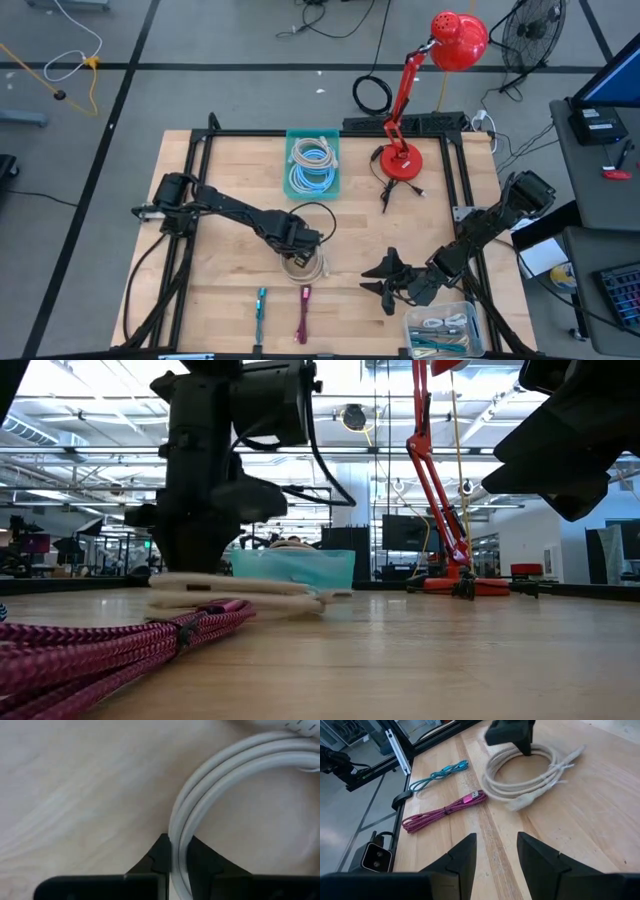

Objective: Pick & Place USB Port
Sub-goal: Put the brown HDMI cable into the green bin

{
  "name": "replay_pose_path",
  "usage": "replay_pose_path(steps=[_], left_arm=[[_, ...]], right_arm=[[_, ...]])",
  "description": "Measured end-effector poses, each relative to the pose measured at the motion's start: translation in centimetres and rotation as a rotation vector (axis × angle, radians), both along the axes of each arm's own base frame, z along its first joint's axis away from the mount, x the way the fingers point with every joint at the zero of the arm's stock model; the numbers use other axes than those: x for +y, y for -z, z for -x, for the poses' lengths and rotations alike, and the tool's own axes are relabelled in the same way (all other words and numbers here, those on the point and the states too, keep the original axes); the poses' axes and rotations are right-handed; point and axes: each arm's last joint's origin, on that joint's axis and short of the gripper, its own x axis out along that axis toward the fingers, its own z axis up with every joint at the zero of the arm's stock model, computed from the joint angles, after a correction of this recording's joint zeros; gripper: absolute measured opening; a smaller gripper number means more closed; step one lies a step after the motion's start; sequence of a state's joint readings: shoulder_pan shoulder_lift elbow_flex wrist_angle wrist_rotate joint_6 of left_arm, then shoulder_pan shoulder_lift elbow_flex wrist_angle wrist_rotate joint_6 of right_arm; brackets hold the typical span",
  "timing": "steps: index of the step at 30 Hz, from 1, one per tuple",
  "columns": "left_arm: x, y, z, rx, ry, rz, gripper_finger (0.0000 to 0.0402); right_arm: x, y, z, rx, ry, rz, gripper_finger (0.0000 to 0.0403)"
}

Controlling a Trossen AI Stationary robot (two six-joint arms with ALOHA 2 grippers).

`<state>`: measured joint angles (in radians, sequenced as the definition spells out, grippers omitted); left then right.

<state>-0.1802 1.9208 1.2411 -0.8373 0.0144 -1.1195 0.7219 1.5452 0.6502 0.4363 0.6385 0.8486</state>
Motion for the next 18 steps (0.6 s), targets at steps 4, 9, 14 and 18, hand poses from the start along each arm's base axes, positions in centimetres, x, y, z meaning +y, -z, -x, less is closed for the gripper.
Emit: replay_pose_path(steps=[4,9,14,18], left_arm=[[0.4,-4.0,0.6,-0.082,0.037,0.007,0.0034],[3.0,-9.9,2.2,-0.244,-0.010,-0.100,0.0034],[7.2,-15.7,3.8,-0.427,-0.063,-0.252,0.0034],[11.2,-18.3,4.0,-0.469,-0.034,-0.347,0.0034]], right_arm=[[0.0,0.0,0.0,0.001,-0.002,0.000,0.0132],[0.0,0.0,0.0,-0.004,0.009,0.007,0.0132],[0.0,0.0,0.0,-0.005,0.013,0.006,0.0132],[0.0,0.0,0.0,-0.005,0.013,0.006,0.0132]])
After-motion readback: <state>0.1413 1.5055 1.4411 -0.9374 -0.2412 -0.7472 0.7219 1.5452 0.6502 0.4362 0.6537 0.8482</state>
